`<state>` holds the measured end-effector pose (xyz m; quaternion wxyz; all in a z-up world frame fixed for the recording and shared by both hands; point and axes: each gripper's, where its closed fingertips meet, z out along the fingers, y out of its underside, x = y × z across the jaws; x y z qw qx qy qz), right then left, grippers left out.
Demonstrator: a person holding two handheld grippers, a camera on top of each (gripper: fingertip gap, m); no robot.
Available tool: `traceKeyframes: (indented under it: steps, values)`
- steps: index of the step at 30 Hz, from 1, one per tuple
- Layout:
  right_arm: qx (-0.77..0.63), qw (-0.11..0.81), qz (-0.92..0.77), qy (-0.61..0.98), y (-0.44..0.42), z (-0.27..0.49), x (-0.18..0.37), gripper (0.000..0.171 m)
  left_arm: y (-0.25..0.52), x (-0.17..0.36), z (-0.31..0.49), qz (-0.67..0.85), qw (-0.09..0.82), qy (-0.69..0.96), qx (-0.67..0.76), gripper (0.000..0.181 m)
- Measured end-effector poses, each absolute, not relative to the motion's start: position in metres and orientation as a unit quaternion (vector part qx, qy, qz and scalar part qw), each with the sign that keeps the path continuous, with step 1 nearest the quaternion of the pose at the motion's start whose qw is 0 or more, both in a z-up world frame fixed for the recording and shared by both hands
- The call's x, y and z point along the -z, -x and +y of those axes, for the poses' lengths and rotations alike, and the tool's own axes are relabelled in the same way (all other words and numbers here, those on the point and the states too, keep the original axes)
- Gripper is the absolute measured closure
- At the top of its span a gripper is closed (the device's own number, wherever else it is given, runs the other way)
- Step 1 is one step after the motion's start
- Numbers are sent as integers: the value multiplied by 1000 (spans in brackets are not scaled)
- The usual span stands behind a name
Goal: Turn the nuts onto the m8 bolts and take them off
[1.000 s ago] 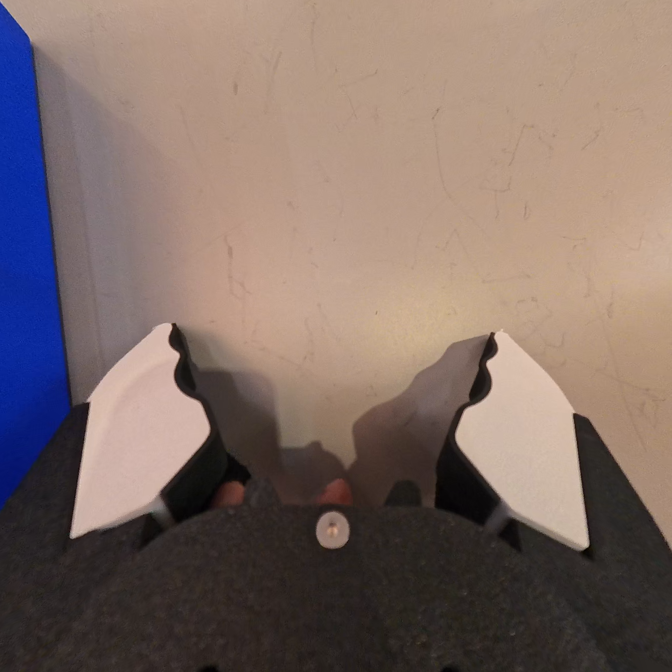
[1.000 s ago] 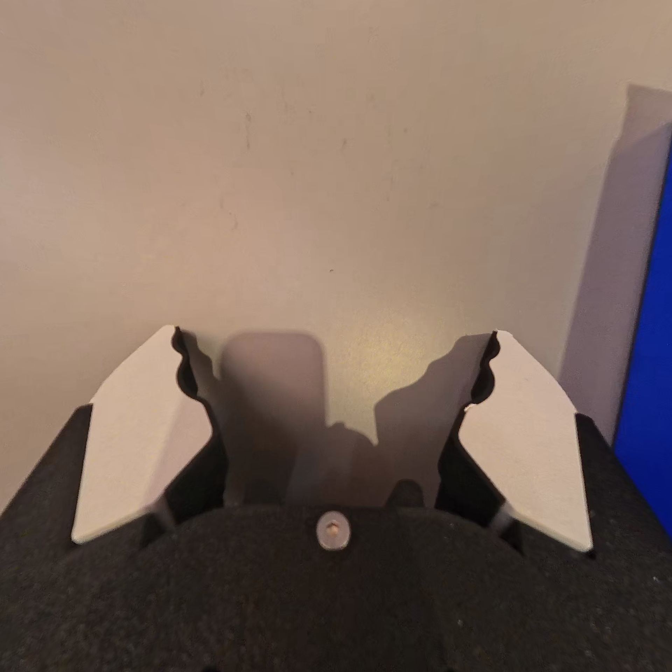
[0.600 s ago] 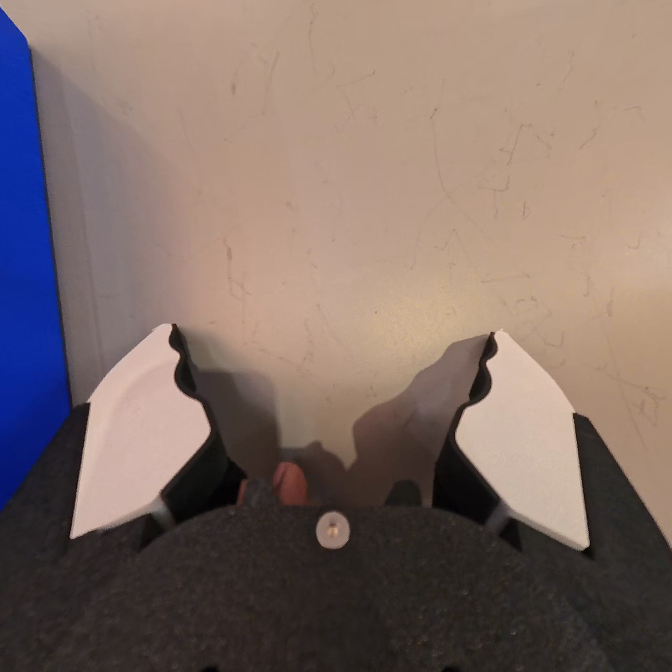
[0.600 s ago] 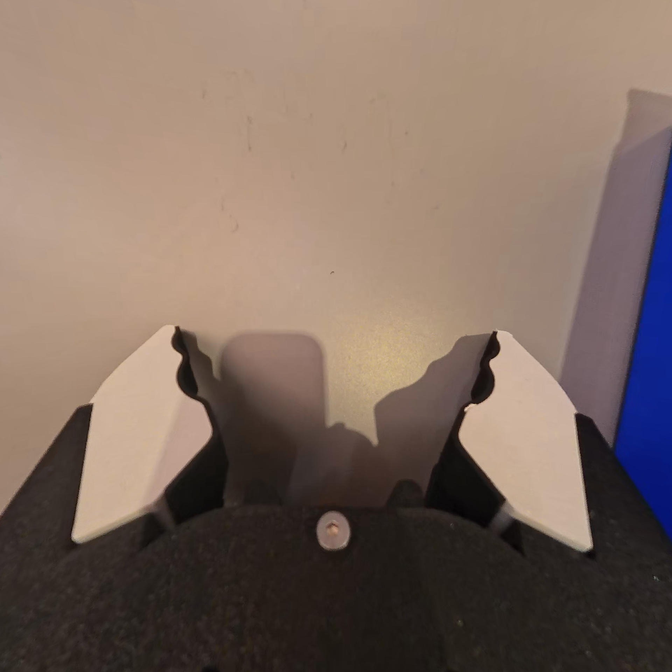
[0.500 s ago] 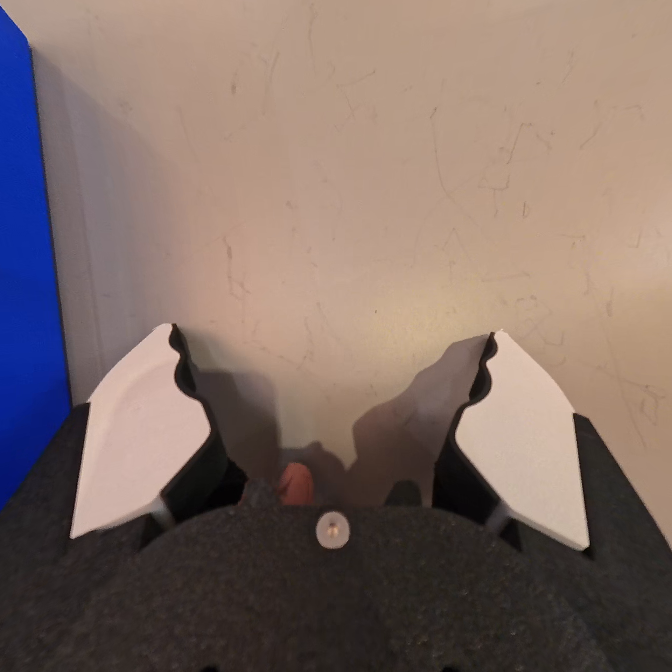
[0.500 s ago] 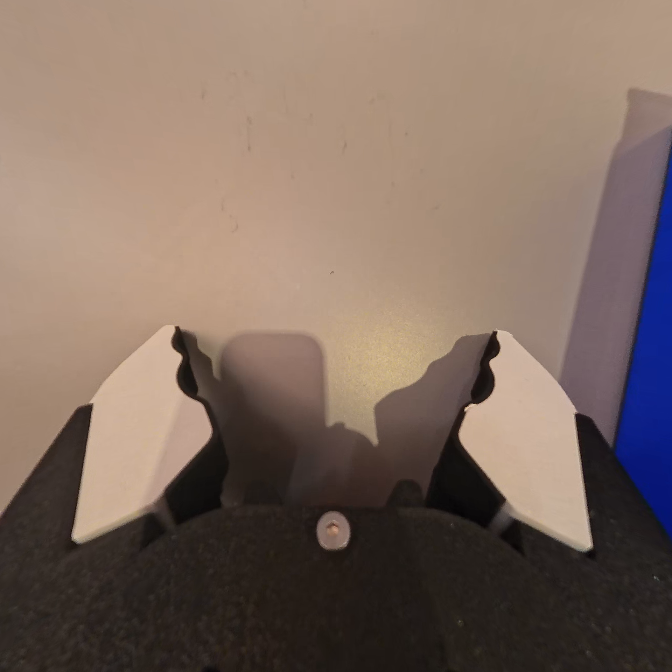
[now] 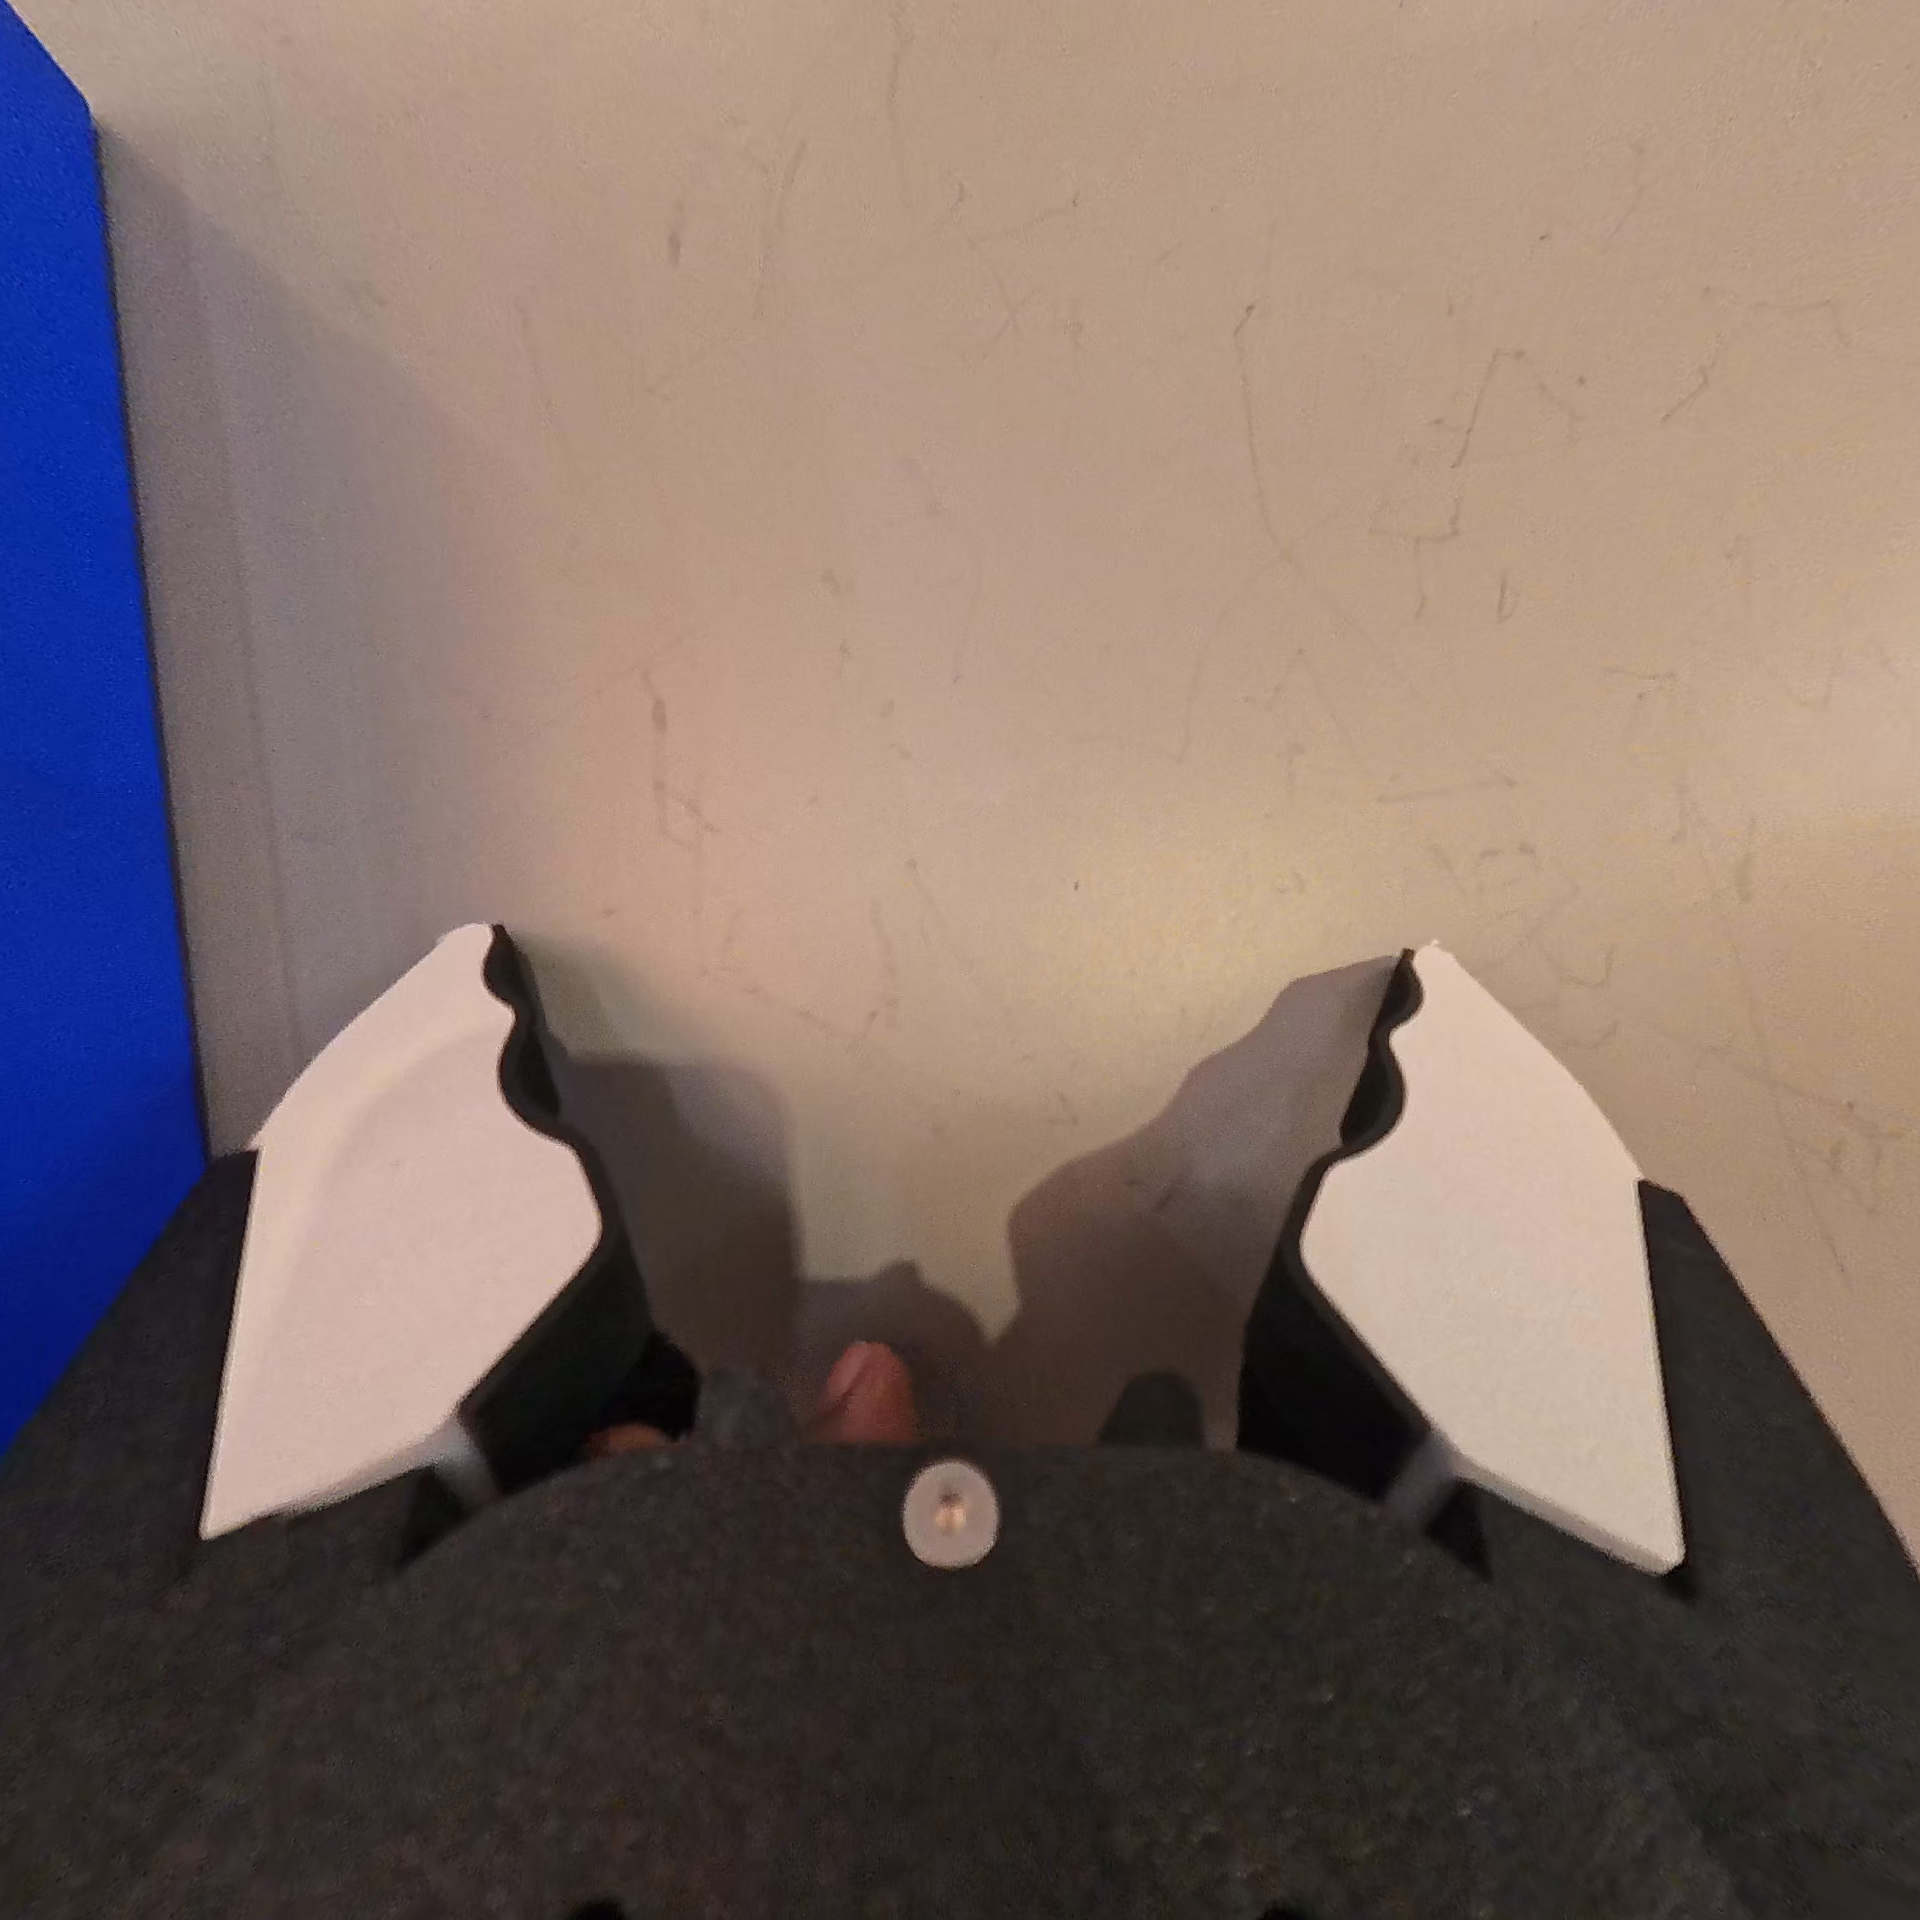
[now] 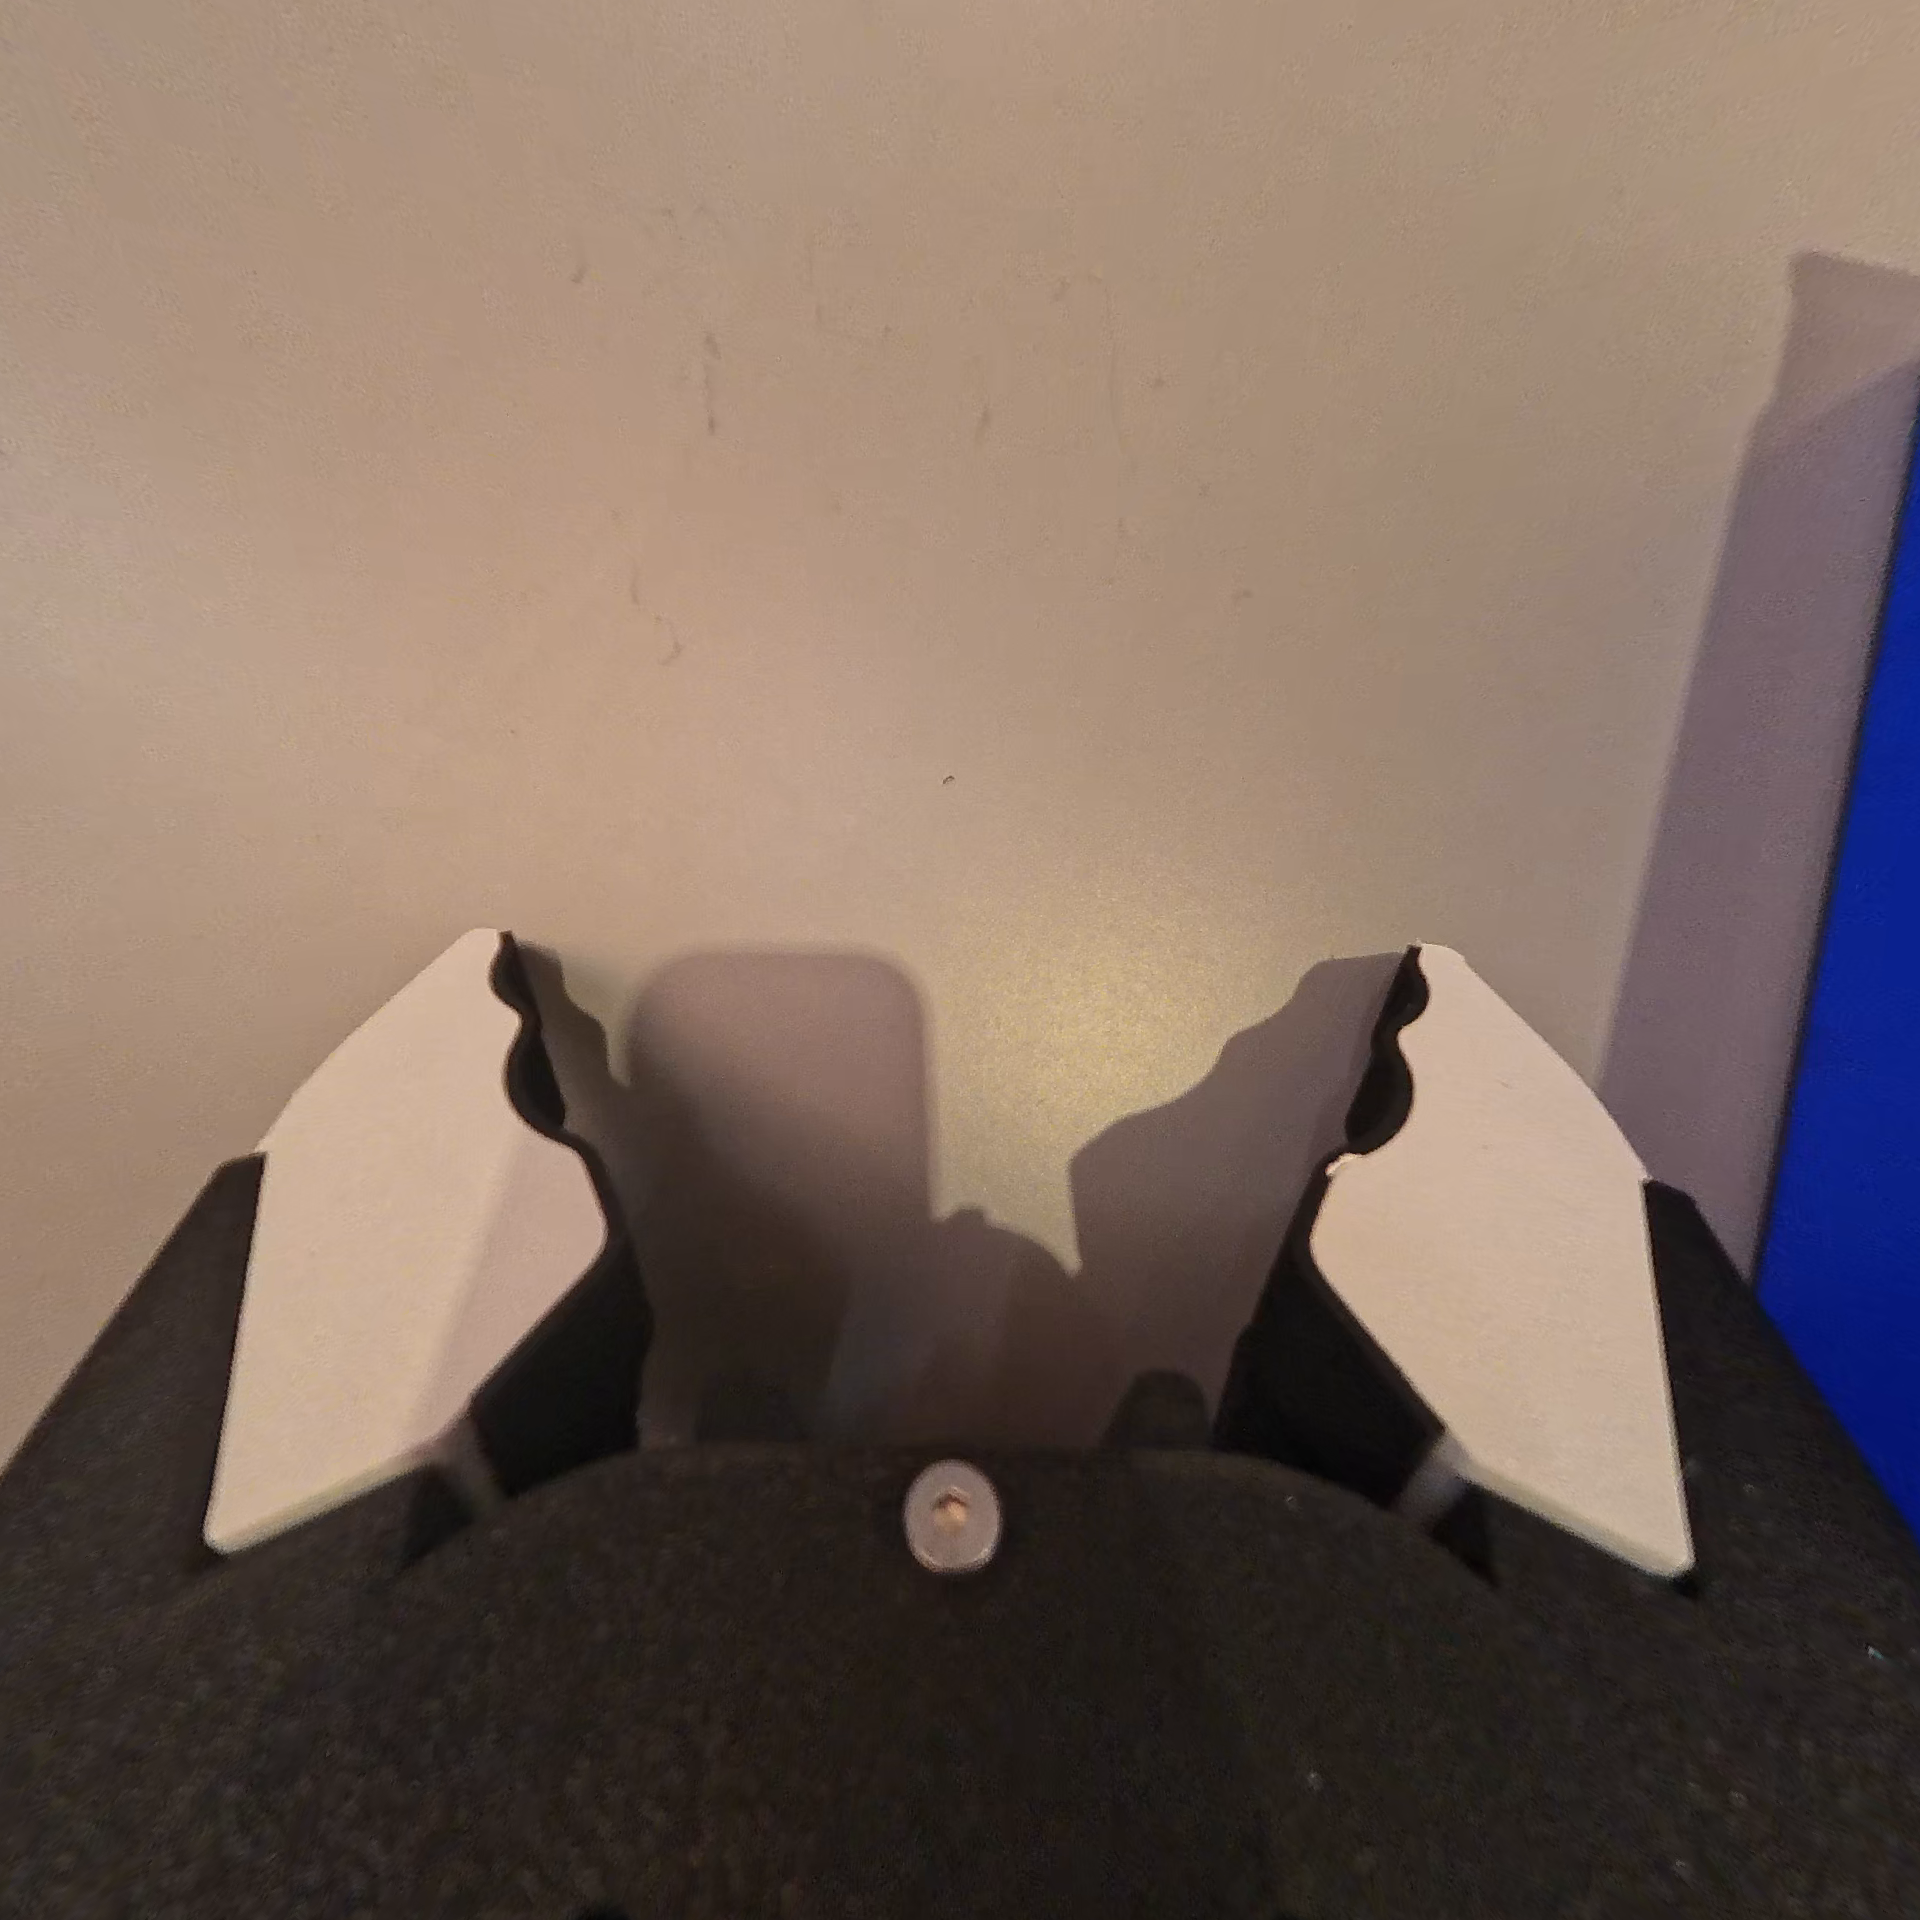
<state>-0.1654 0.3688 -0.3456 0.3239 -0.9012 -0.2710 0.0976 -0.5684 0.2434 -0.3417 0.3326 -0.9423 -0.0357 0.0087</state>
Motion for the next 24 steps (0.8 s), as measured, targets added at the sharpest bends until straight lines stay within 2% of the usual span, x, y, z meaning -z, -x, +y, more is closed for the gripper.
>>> traceKeyframes:
  steps: [21, 24]
  values:
    - [-93, 326, -262, 903, 162, 369, 345, 25, 569, 341, 241, -28, 327, 945, -10, 35]
    - [-96, 365, -256, 890, 159, 371, 329, 25, 566, 315, 238, 0, 372, 928, -33, 34]
